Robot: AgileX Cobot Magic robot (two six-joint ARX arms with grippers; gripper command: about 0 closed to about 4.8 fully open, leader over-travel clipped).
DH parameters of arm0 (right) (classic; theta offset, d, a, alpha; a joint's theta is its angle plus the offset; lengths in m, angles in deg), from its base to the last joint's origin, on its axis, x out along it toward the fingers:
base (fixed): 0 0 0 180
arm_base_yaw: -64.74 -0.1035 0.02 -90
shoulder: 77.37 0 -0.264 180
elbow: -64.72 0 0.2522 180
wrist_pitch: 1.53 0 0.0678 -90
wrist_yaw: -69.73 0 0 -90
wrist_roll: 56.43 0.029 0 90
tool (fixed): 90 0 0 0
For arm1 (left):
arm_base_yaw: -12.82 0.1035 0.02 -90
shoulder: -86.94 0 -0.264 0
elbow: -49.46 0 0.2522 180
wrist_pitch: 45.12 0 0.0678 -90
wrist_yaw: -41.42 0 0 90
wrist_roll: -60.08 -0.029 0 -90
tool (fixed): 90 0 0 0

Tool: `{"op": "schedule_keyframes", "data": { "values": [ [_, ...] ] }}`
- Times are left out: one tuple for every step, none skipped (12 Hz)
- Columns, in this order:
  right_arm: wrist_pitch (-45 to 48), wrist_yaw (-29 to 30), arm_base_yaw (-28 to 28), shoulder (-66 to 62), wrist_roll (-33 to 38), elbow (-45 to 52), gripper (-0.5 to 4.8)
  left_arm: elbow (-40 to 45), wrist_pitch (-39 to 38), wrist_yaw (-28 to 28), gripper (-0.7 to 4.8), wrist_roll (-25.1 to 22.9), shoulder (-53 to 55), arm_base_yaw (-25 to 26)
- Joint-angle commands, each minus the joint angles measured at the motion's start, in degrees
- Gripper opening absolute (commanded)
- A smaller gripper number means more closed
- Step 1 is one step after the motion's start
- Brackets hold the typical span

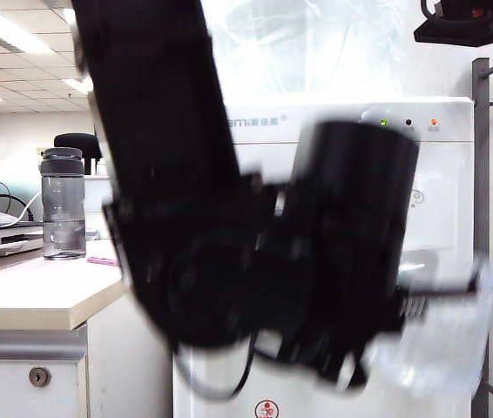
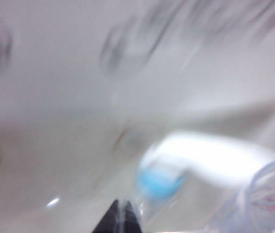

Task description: Pick up the plastic mug from the left desk, go to the cold water outlet of the water dispenser, press the vertical switch to get some water, then put the mug back on the desk.

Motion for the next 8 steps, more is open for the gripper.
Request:
{"op": "schedule_keyframes", "data": {
  "values": [
    [0.9, -0.5, 0.0, 0.2, 0.4, -0.3, -0.01, -0.2, 3.3, 0.5, -0.05, 0.8, -2.1, -0.2],
    [0.9, -0.5, 0.0, 0.2, 0.4, -0.3, -0.01, -0.2, 3.0, 0.6, -0.05, 0.7, -2.5, -0.2],
    [0.9, -0.6, 0.0, 0.2, 0.4, -0.3, -0.01, -0.2, 3.0, 0.6, -0.05, 0.7, -2.7, -0.5],
    [1.1, -1.1, 0.0, 0.2, 0.4, -0.3, -0.01, -0.2, 2.8, 0.7, -0.05, 0.6, -3.1, -0.5],
    [1.6, -1.8, 0.3, 0.2, 0.4, -0.3, -0.01, -0.2, 2.7, 0.6, -0.05, 0.4, -3.8, -0.6],
    [1.9, -2.7, 0.6, 0.2, 0.4, -0.3, -0.01, -0.2, 2.3, 0.7, -0.05, 0.2, -5.2, -0.7],
    [2.0, -3.7, 0.6, 0.2, 0.4, -0.3, -0.01, -0.2, 2.3, 0.7, -0.05, 0.2, -6.3, -0.7],
    [2.0, -3.9, 0.6, 0.2, 0.4, -0.3, -0.01, -0.2, 2.2, 0.7, -0.05, 0.2, -7.0, -0.7]
  ]
}}
